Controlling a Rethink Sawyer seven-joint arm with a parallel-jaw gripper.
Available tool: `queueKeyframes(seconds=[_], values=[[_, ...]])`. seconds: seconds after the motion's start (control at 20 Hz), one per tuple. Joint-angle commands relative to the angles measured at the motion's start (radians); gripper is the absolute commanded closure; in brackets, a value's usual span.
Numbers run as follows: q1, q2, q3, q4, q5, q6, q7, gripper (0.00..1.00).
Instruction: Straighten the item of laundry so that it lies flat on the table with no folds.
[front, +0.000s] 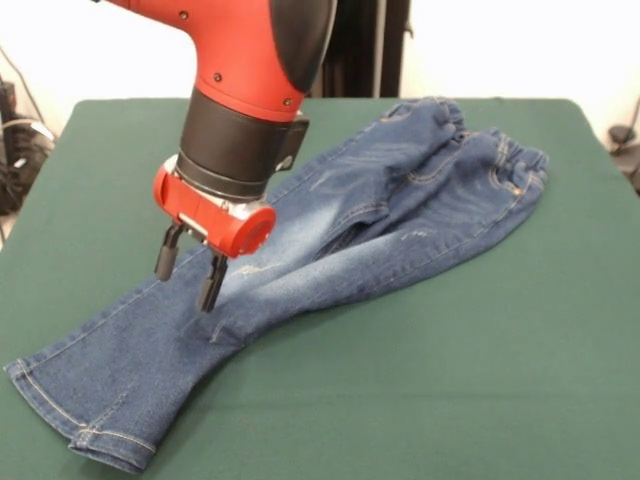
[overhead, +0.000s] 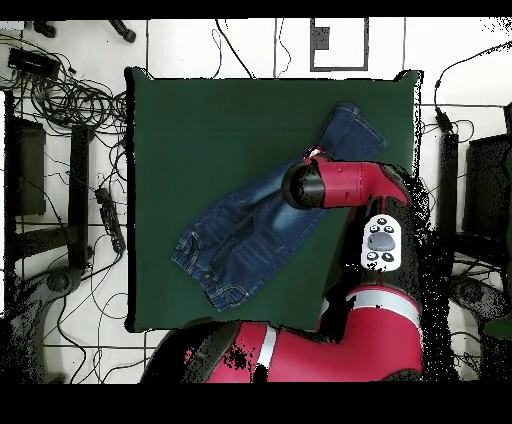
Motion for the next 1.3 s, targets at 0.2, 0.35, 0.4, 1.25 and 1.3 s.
queueKeyframes(seconds=[0.2, 0.35, 0.4, 1.25, 1.3], values=[[-0.034, 0.005, 0.146, -0.064, 0.036, 0.117, -0.082, 0.00], [-0.055, 0.016, 0.169, -0.089, 0.032, 0.130, -0.109, 0.00], [-0.063, 0.022, 0.178, -0.098, 0.031, 0.133, -0.116, 0.00], [-0.173, 0.173, 0.362, -0.241, 0.008, 0.190, -0.223, 0.00], [-0.175, 0.179, 0.368, -0.246, 0.007, 0.188, -0.221, 0.00]])
